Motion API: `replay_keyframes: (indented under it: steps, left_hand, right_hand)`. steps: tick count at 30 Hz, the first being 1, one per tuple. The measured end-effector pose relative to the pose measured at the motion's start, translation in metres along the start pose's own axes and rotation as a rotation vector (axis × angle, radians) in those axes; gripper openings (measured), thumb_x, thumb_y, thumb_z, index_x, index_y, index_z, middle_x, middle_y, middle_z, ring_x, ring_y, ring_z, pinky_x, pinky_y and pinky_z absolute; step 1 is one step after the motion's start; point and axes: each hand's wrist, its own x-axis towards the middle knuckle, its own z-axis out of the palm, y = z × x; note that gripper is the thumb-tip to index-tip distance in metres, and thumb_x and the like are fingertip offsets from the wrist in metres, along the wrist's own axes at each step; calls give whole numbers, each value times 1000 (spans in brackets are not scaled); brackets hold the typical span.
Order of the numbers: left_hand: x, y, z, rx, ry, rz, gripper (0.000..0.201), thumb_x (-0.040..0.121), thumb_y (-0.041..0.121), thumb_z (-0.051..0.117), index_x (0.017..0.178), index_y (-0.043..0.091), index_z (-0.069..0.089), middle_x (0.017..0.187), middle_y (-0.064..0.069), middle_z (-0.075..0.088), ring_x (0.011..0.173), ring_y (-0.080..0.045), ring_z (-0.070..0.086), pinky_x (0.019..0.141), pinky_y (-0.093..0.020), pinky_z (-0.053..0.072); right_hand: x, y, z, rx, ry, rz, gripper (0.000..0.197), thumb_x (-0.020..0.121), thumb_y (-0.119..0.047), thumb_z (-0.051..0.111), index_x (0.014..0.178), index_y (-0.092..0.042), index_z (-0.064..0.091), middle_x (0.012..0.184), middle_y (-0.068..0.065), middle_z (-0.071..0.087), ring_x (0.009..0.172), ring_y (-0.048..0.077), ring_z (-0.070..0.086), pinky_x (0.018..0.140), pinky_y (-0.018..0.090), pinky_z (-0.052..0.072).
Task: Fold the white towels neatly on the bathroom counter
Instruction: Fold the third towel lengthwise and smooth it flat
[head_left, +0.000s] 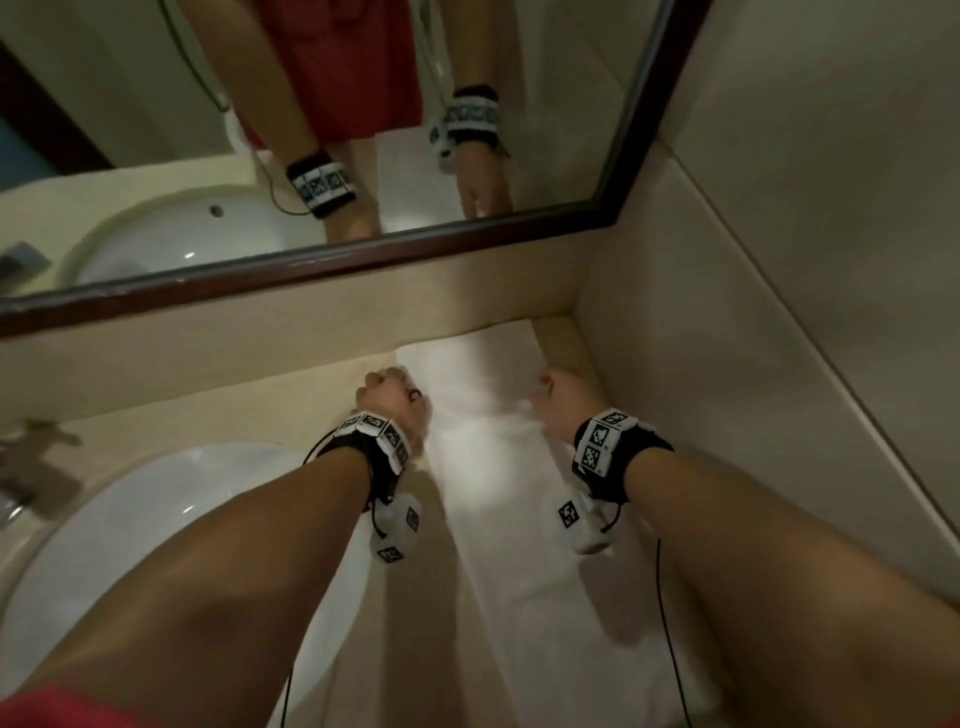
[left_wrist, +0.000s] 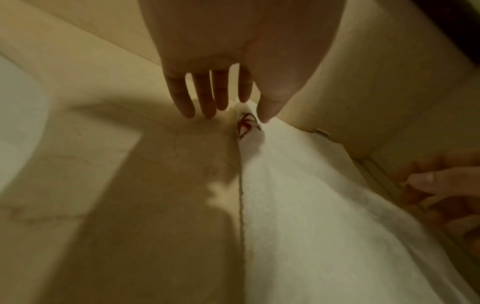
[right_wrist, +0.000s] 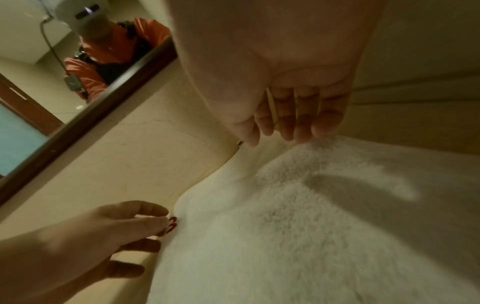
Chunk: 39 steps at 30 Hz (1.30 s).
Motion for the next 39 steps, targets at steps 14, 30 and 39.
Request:
replay_keyframes:
  steps: [14, 30, 39]
  left_hand:
    - [38, 14, 2, -524, 63, -237, 33, 90, 43, 61, 99, 11, 60, 102, -10, 66, 97, -31, 63, 85, -34, 51]
    - [35, 15, -10, -993, 63, -332, 11, 87, 4, 66, 91, 13, 62, 86, -8, 64, 75, -24, 58, 68, -27, 48]
    - [16, 11, -8, -878, -54, -358, 20, 89, 21, 65, 77, 5, 62, 66, -12, 61, 43, -20, 57, 43, -18, 43]
  right_hand:
    - [90, -1, 8, -236, 117, 52, 46, 95, -39, 48, 128, -6, 50, 132, 18, 46, 118, 34, 48, 98, 40, 42]
    - [92, -5, 3, 77, 43, 75, 16, 84, -9, 54, 99, -6, 61, 110, 17, 64, 99, 35, 61, 75, 29, 43]
    - [67, 0, 1, 149, 51, 159, 30, 85, -22, 53, 113, -12, 57, 116, 10, 63, 104, 34, 60, 84, 34, 48]
